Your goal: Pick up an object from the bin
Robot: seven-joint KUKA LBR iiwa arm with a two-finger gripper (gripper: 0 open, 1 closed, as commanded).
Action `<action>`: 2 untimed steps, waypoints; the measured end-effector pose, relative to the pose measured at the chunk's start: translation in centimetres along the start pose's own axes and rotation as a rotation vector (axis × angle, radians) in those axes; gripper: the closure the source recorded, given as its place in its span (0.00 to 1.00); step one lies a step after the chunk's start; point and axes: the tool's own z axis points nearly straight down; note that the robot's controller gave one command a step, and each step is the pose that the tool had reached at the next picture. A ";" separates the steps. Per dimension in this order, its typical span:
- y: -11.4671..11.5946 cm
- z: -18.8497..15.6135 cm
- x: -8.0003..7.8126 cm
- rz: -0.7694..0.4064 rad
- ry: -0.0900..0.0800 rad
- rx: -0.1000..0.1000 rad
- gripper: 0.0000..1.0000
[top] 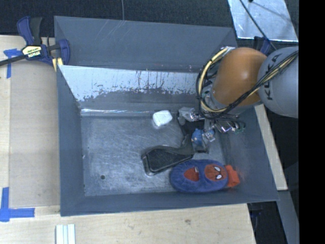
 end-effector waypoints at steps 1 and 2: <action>-0.1 -0.3 -0.2 0.003 -0.008 0.004 1.00; -0.7 -4.8 -0.2 -0.011 -0.005 0.003 1.00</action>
Offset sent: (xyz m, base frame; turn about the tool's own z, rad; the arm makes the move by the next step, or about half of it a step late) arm 0.0000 0.0000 0.0000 0.0000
